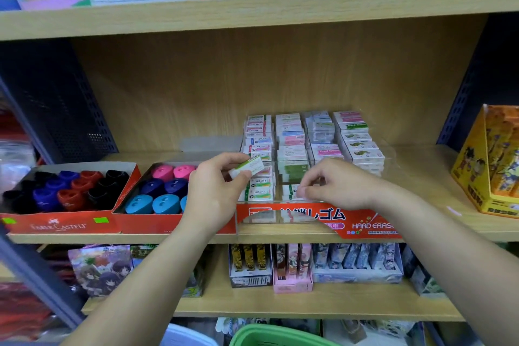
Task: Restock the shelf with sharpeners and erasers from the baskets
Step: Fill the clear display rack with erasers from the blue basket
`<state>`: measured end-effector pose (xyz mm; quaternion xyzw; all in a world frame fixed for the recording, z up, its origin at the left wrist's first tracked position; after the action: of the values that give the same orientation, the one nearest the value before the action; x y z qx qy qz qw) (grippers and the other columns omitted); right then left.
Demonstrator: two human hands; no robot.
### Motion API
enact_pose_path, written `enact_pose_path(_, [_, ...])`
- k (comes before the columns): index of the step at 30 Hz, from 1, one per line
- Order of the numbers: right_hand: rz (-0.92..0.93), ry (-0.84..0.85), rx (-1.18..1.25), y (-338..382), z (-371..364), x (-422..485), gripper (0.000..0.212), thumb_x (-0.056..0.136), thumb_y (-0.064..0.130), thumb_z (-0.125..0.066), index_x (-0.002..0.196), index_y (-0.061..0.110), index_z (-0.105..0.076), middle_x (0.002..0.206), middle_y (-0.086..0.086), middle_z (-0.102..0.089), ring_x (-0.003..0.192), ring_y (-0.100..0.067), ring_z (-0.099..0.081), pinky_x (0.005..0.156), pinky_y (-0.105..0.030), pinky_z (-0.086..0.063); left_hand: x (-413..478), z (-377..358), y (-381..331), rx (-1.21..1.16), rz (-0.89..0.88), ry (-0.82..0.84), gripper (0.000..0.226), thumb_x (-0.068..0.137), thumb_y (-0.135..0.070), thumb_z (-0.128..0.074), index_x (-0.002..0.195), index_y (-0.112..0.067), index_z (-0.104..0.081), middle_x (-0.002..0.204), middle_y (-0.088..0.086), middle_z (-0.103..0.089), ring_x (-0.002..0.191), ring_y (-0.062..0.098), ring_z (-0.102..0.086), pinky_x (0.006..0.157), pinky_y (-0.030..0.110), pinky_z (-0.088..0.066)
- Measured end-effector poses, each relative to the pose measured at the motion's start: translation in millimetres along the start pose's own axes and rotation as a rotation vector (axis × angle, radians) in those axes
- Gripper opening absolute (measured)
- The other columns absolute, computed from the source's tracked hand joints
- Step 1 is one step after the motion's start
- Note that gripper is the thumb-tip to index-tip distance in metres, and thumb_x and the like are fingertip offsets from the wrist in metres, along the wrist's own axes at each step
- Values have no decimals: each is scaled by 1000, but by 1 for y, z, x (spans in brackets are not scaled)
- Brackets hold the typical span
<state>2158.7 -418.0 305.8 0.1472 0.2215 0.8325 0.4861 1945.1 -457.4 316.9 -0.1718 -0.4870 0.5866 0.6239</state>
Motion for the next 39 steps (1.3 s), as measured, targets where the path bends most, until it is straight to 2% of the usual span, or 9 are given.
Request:
enact_pose_path(6, [46,-343,168,6,21,-9,13,99,25,-62,100,31,-73,70,31,-65,60,6,-59,59,-12,-41,-3,3,-7,-104,22,24,29,86,-21,-81,113,-27,-73,100,-11,-72,93,7,-68,78,25,-59])
enact_pose_path(10, [82,-350,488,24,17,-10,25,98,28,-62,122,35,-67,101,16,-69,74,-23,-68,66,-35,-56,-7,-4,-20,-158,11,81,30,87,-13,-79,112,-29,-75,101,-13,-75,95,7,-70,83,21,-59])
enact_pose_path(13, [93,-322,531,36,17,-10,19,100,33,-58,114,29,-72,85,3,-69,67,-11,-63,62,-22,-48,-13,-6,-31,-193,-16,111,31,87,-9,-78,111,-28,-74,100,-14,-75,94,1,-70,82,16,-57])
enact_pose_path(16, [84,-318,508,38,18,-14,29,101,40,-55,95,18,-74,64,-8,-58,53,-12,-54,57,-27,-45,-17,-6,-38,-232,-28,113,28,86,-9,-79,109,-23,-74,98,-11,-75,92,-1,-69,78,12,-54])
enact_pose_path(22, [78,-253,703,29,20,-18,9,96,8,-66,103,12,-71,85,-6,-75,73,-18,-72,69,-26,-58,-16,-6,-40,-187,-35,87,20,90,-12,-76,103,-27,-75,96,-16,-74,86,-3,-68,72,13,-54])
enact_pose_path(29, [-107,-486,650,-19,55,0,19,92,-3,-66,97,14,-71,93,-11,-70,73,-23,-72,79,-38,-63,1,-20,-27,413,-164,162,45,94,-44,-66,136,-29,-62,145,-10,-55,134,14,-46,109,36,-41])
enact_pose_path(32, [-139,-526,552,-27,58,22,17,94,2,-66,94,18,-70,82,-12,-70,62,-21,-66,70,-47,-60,5,-31,-12,480,-156,235,56,94,-50,-63,143,-25,-56,153,-7,-48,141,15,-41,114,37,-38])
enact_pose_path(36, [-156,-602,369,-27,57,49,7,91,14,-71,93,19,-67,78,0,-71,55,-13,-59,43,-23,-46,3,-35,-1,456,-138,234,57,96,-54,-59,144,-24,-56,157,-11,-42,142,13,-40,112,35,-39])
enact_pose_path(39, [-182,-657,282,-33,55,60,10,89,17,-74,85,21,-65,71,4,-68,65,-12,-64,51,-21,-44,3,-36,1,470,-149,236,58,96,-56,-57,145,-25,-54,157,-12,-41,143,13,-38,113,36,-38])
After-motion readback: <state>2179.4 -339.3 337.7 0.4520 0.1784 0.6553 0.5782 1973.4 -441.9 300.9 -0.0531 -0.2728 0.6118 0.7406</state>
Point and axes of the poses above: each hand's wrist, its own x-axis towards the middle knuckle, its own z-axis out of the back of the hand, y = z × x, the point moved 7 cm from there along x, towards the middle knuckle
